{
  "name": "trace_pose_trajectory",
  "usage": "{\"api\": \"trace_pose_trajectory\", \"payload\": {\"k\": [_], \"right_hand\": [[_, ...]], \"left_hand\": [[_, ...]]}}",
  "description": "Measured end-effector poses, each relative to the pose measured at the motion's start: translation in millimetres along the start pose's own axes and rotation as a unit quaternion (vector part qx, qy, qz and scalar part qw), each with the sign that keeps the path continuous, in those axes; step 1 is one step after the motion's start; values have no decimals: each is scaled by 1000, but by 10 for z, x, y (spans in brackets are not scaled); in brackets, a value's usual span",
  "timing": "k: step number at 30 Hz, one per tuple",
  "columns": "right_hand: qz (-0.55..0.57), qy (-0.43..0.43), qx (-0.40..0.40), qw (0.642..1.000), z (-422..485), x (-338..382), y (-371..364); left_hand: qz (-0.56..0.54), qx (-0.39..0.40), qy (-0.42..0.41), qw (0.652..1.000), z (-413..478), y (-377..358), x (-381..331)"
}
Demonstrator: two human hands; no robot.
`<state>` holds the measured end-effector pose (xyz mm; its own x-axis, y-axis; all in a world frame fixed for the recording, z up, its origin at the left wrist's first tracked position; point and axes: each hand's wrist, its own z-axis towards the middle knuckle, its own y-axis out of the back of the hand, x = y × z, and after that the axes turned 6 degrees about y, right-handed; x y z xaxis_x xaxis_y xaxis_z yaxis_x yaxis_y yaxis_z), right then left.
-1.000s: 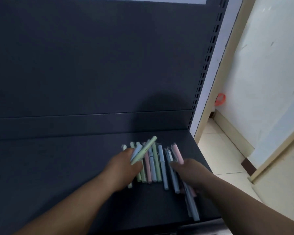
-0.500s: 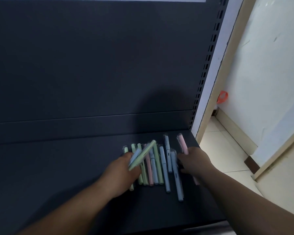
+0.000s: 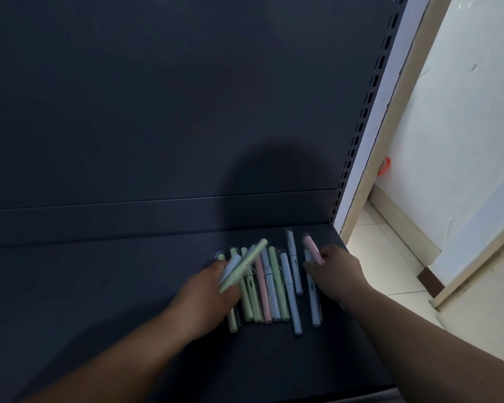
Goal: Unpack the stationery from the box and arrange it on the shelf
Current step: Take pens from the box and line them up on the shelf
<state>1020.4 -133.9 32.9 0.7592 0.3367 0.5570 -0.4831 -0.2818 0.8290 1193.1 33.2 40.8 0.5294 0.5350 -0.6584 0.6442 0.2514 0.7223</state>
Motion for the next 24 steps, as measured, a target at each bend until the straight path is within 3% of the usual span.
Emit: {"api": "trace_pose_trajectory", "payload": {"k": [5, 15, 21, 24], "right_hand": [[5, 35, -23, 999, 156, 131, -68], [-4, 62, 31, 998, -10, 49, -155], [15, 49, -33, 998, -177, 5, -21], [-2, 26, -12, 1000, -308, -23, 35]], "left_hand": [[-14, 5, 3, 1000, 2, 16, 55], [13, -13, 3, 1000, 8, 56, 99], [25, 4, -15, 1000, -4, 60, 34], [31, 12, -28, 999, -15, 67, 6]]}}
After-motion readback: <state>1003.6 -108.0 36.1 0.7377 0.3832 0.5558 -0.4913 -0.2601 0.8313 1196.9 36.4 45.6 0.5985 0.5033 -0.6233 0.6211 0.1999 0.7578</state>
